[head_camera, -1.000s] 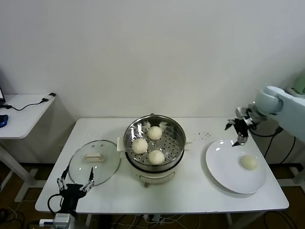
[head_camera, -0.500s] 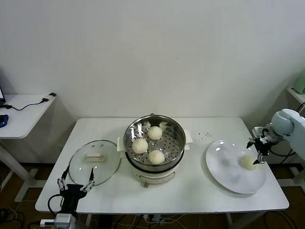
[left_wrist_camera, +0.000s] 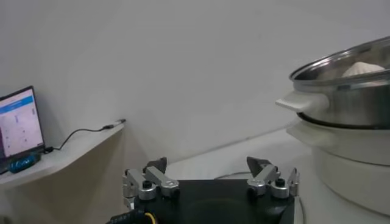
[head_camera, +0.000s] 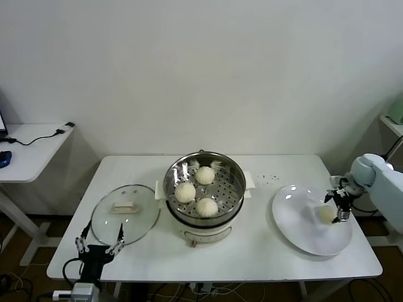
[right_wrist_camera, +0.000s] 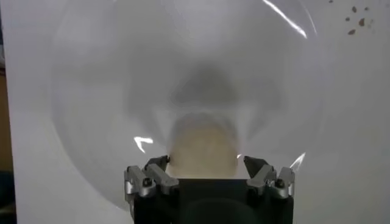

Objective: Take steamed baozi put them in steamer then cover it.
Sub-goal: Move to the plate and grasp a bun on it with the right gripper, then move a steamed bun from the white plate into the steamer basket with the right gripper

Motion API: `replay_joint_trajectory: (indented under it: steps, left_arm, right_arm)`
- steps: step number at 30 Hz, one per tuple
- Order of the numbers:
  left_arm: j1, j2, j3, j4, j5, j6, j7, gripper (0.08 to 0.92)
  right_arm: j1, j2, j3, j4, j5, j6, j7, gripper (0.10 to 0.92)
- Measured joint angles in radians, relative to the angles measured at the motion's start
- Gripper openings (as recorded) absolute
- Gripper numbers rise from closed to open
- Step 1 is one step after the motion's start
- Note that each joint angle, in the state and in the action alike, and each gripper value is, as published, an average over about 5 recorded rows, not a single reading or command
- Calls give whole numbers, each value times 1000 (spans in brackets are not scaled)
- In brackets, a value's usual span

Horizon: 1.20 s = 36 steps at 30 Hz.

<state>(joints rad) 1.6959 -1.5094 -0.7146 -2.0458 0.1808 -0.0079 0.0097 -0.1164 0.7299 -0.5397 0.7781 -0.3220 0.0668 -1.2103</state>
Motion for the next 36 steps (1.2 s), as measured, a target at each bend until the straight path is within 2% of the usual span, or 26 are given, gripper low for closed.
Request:
replay_joint_trajectory:
  steps: [6,14,21,27,36]
  left_arm:
    - [2,1,-1,0,0,0,0,823]
    - [4,1,1,-1,2,0,0,823]
    - [5,0,1,-5,3,0,-1,823]
    - [9,1,5,-7,4,-2,-1,823]
    - [18,-2,24,-14,3,-8,1,823]
  right_arm:
    - [-14,27,34,-37,-29,11,-10,813]
    - [-10,45,63,-74,-42,19,-22,723]
    - [6,42,60,-73,-19,14,-30,696]
    - [68,14,-15,-28,100,-24,-25,696]
    - [311,12,-301,88,410,-130,5,700]
